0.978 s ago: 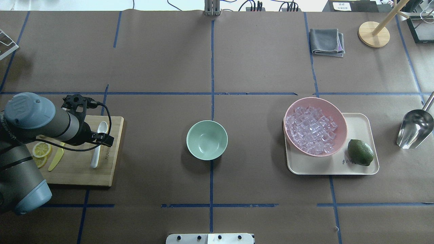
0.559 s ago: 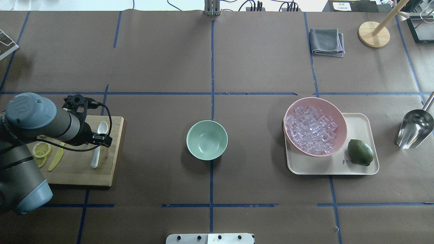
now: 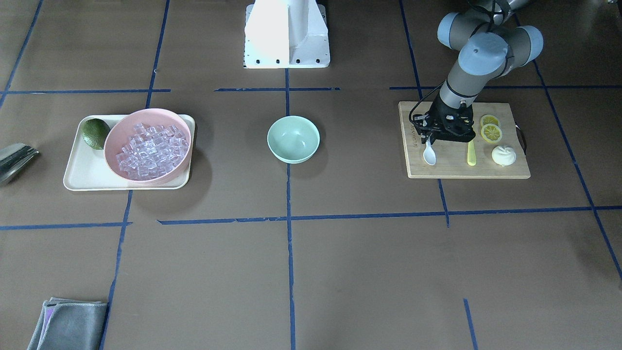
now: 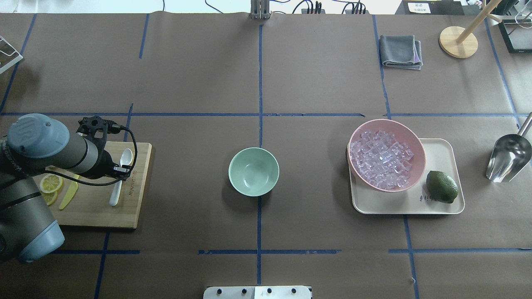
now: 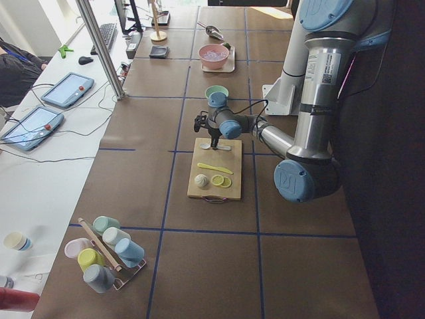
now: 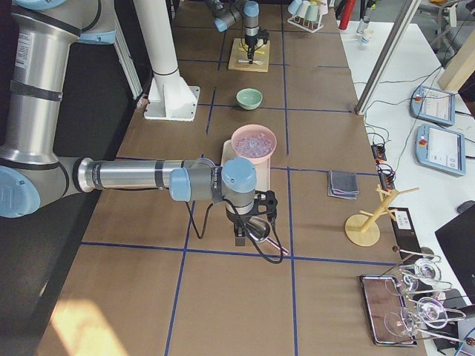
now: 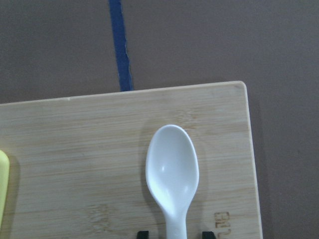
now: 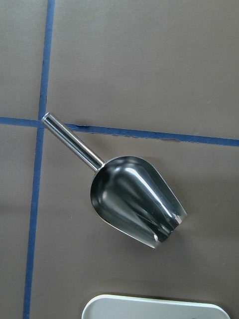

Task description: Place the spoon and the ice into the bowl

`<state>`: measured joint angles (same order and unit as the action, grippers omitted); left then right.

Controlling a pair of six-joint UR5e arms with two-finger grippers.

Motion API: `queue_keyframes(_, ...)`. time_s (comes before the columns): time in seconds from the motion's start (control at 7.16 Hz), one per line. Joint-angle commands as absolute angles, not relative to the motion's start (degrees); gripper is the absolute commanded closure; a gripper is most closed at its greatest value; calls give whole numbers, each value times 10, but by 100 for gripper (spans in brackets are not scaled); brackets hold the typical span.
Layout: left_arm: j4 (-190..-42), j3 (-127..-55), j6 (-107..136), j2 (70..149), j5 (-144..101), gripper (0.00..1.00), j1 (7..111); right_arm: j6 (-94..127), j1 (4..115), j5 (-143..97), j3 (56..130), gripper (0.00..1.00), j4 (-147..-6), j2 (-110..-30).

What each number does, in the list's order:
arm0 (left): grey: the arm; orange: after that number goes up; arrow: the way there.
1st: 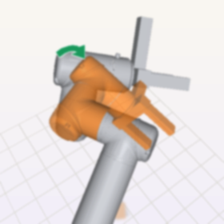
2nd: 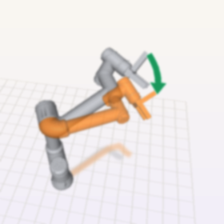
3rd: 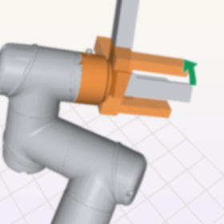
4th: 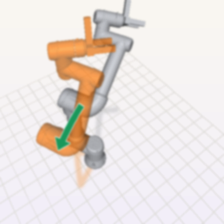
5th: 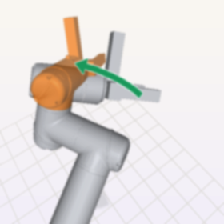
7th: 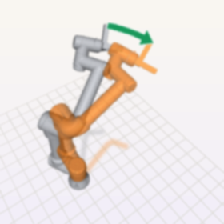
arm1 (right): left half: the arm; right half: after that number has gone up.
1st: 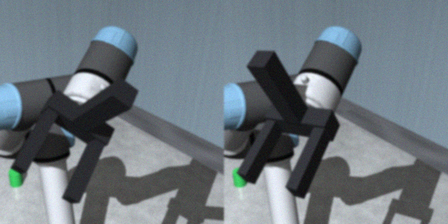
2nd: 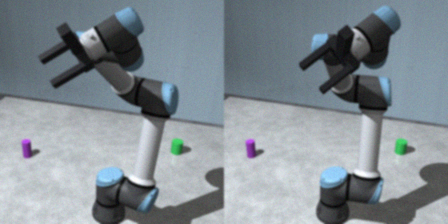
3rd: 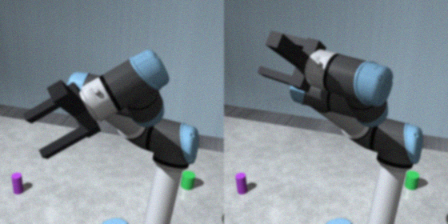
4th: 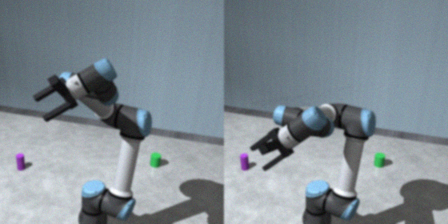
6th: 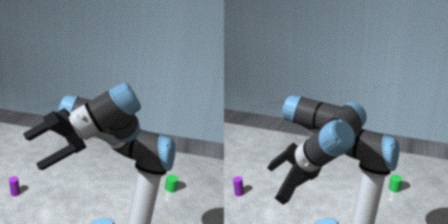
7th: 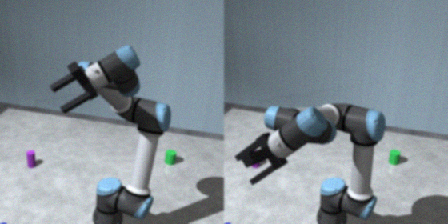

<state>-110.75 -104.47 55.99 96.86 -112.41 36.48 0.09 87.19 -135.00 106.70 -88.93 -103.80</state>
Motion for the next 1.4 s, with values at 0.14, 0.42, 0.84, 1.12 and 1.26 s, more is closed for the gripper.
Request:
queue_keyframes(0.14, -1104, -1058, 560, 969, -1127, 100, 366, 1, 872, -1350, 1067, 0, -889, -1038)
queue_keyframes(0.42, -1107, -1063, 526, 997, -1120, 100, 363, 1, 872, -1350, 1067, 0, -889, -1038)
queue_keyframes(0.84, -1080, -1057, 344, 1094, -1128, 100, 354, 1, 872, -1350, 1067, 0, -889, -1040)
queue_keyframes(1.12, -944, -1062, 338, 1186, -1128, 100, 312, 1, 872, -1350, 1067, 0, -889, -1041)
queue_keyframes(1.26, -919, -1062, 338, 1213, -1126, 99, 308, 1, 872, -1350, 1067, 0, -889, -1041)
